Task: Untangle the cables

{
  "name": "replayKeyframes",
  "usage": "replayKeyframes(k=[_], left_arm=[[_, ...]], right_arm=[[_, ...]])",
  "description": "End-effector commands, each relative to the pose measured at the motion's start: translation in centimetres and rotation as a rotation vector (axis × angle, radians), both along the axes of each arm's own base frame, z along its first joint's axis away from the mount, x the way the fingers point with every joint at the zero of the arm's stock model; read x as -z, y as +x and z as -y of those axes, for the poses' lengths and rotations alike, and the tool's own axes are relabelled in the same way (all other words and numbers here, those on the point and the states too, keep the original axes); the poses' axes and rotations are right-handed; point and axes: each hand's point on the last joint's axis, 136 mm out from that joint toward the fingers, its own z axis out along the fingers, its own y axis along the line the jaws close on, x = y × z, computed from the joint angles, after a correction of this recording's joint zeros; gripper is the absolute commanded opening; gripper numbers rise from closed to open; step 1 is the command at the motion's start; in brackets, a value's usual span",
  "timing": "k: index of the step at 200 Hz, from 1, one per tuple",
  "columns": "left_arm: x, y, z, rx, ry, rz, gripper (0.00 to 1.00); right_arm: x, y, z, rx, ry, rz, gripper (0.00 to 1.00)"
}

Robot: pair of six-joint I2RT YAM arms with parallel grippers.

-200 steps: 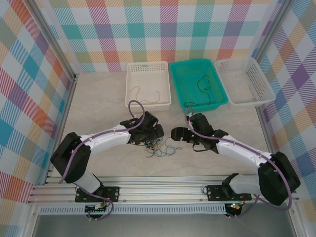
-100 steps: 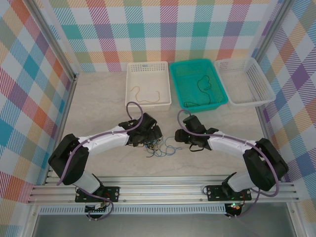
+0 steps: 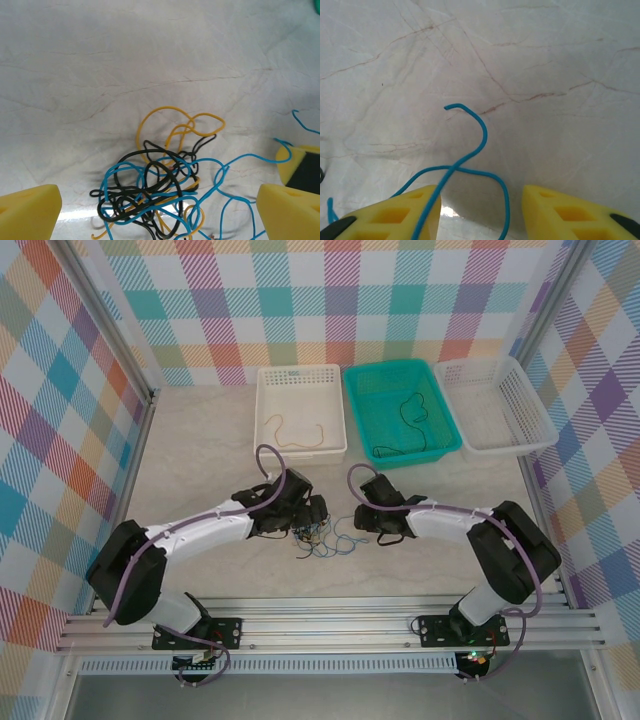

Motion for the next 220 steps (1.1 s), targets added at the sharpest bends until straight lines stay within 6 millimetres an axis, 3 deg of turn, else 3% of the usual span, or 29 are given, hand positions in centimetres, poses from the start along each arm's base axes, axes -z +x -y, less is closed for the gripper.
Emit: replayKeyframes(k=[1,41,107,172,220], left_arm=[[-3.1,0.1,2.5,0.184,-0.1,0.125,1.0],[-4.9,0.3,2.8,0.287,-0.074,0.22,1.0],[-5.3,1.4,1.1,0.205,-0.019,0.281,1.0],[-7.0,1.3,1.8,0.271,-0.041,0.335,1.0],[-7.8,1.5,4.0,0.372,-0.085,0.37,1.0]], right_arm=[[-0.7,1.4,-1.1,-0.006,0.013,0.051,0.41],[-1.1,1.8,-1.0,-0.008,0.007,0.073,0.26],[-3.8,2.1,-0.9,-0.01,0.036,0.146,0.0],[-9.2,2.5,-2.0,-0.044,0.167,0.284,0.0],[-13.3,2.4,-2.8,-0.093,0.24,0.361,0.0]])
